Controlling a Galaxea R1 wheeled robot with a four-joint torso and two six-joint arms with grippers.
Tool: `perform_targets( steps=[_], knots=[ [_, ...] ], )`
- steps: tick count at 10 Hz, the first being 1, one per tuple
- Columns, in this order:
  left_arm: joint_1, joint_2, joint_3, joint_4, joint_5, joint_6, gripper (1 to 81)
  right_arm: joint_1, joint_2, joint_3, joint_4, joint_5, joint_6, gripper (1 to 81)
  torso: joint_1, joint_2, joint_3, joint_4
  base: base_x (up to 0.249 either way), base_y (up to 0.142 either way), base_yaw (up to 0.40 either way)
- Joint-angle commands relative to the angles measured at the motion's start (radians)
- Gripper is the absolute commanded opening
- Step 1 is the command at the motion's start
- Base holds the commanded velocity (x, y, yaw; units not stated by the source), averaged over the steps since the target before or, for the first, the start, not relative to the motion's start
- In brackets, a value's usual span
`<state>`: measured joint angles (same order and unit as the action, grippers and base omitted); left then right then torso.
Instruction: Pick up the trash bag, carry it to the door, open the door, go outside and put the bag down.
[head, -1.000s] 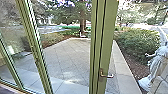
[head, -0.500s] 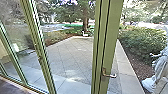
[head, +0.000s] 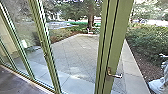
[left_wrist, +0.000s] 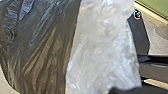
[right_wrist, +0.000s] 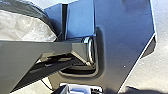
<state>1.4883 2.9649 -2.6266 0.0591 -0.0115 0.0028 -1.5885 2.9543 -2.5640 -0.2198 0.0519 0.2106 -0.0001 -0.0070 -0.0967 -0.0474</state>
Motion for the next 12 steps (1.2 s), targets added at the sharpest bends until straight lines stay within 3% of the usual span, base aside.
perform_targets(
  steps=[1, 7, 12],
  knots=[
    [-0.044, -0.001, 0.002, -0.002, 0.056, 0.005, 1.0, 0.041, -0.053, 0.070, 0.005, -0.044, 0.012, 81.1, 0.000, 0.000, 0.000, 0.000, 0.000, 0.000, 0.000],
    [-0.044, 0.002, 0.002, -0.004, 0.056, 0.005, 1.0, 0.078, -0.421, 0.643, -0.001, -0.029, 0.013, 81.1, 0.000, 0.000, 0.000, 0.000, 0.000, 0.000, 0.000],
    [-0.044, 0.005, 0.002, -0.002, 0.056, 0.005, 1.0, 0.119, -0.681, 0.955, 0.013, 0.014, 0.016, 81.1, 0.000, 0.000, -0.001, 0.000, 0.000, 0.000, 0.000]
  ],
)
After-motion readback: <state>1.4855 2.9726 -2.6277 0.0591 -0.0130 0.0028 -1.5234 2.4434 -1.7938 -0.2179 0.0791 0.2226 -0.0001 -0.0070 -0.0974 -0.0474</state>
